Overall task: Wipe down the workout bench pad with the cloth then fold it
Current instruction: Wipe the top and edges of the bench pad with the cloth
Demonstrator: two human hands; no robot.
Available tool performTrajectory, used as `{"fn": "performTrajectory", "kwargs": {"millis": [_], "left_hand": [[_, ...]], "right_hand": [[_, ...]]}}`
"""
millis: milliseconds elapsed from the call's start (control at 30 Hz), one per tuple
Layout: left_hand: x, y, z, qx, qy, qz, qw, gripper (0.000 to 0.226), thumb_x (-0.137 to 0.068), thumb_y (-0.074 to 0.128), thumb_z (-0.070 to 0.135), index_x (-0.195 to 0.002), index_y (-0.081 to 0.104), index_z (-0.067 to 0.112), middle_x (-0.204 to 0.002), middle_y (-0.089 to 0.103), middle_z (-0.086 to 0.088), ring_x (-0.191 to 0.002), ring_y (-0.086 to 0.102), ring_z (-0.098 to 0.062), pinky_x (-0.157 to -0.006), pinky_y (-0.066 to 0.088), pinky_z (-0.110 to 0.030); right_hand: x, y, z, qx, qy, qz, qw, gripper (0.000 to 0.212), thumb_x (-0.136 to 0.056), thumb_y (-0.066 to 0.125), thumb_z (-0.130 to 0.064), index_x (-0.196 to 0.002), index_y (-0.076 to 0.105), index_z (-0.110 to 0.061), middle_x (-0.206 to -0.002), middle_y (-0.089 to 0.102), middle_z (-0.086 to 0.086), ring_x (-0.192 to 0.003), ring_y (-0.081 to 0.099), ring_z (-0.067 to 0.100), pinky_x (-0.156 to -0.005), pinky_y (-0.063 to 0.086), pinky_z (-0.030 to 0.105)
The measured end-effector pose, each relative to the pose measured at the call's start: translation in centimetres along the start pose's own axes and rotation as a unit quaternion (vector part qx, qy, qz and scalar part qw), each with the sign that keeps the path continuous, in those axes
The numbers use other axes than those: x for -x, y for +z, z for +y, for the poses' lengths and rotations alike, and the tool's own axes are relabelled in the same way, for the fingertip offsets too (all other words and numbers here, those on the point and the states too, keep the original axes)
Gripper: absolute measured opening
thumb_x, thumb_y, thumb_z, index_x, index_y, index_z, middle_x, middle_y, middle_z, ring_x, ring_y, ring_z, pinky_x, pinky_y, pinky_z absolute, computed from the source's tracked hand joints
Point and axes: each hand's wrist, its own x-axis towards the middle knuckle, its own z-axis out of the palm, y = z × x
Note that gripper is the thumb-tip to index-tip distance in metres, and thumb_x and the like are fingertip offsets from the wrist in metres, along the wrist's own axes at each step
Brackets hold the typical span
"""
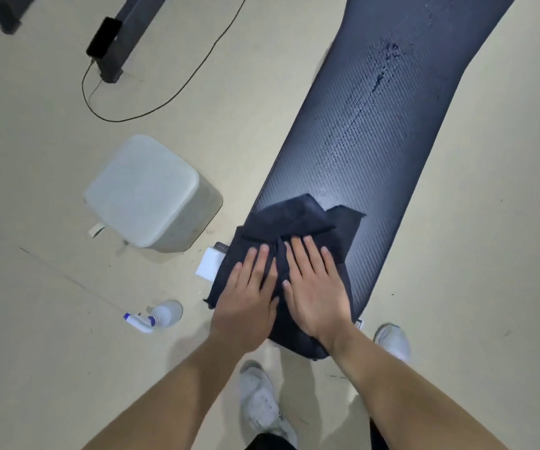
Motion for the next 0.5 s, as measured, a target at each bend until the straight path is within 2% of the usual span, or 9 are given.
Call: {"fn": "performTrajectory", "kwargs": {"millis": [133, 233, 400, 500], "left_hand": [[5.0, 1.7, -0.2, -0.03, 0.031, -0.061, 0.997, 0.062, -0.098, 0.042, 0.038, -0.151, 0.041, 0.006, -0.164, 0.022, -0.02, -0.152, 0.02, -0.037, -0.12, 0.022, -0.051], [6.6, 2.5, 0.4, -0.036, 0.038, -0.073, 0.996, 0.061, -0.097, 0.041, 0.04, -0.148, 0.045, 0.005, -0.162, 0.026, -0.022, -0.15, 0.023, -0.04, -0.118, 0.024, -0.052], [1.6, 0.4, 2.7, -0.014, 0.036, -0.031, 0.999, 0.063, -0.101, 0.028, 0.041, -0.155, 0.03, 0.009, -0.166, 0.017, -0.017, -0.153, 0.018, -0.035, -0.12, 0.026, -0.051], [-4.5, -1.0, 4.1, -0.021, 0.034, -0.005, 0.999, 0.065, -0.102, 0.025, 0.042, -0.159, 0.02, 0.011, -0.167, 0.008, -0.016, -0.154, 0.01, -0.034, -0.123, 0.02, -0.05]], "right_hand": [[4.8, 2.2, -2.8, 0.006, -0.01, -0.028, 1.0, 0.065, -0.101, 0.028, -0.036, -0.158, 0.02, -0.006, -0.166, 0.023, 0.012, -0.154, 0.016, 0.03, -0.124, 0.01, 0.046], [6.7, 2.8, -3.1, 0.017, -0.016, -0.037, 0.999, 0.066, -0.1, 0.023, -0.037, -0.157, 0.016, -0.004, -0.165, 0.027, 0.011, -0.153, 0.019, 0.027, -0.123, 0.009, 0.044], [4.1, 1.3, 0.8, 0.017, 0.053, -0.004, 0.998, 0.066, -0.102, 0.02, -0.041, -0.157, 0.004, -0.009, -0.168, 0.017, 0.012, -0.156, 0.012, 0.028, -0.124, 0.011, 0.046], [0.3, -0.8, 4.9, 0.015, 0.085, 0.022, 0.996, 0.067, -0.101, 0.018, -0.041, -0.159, 0.006, -0.009, -0.169, 0.009, 0.013, -0.156, 0.008, 0.028, -0.125, 0.012, 0.046]]}}
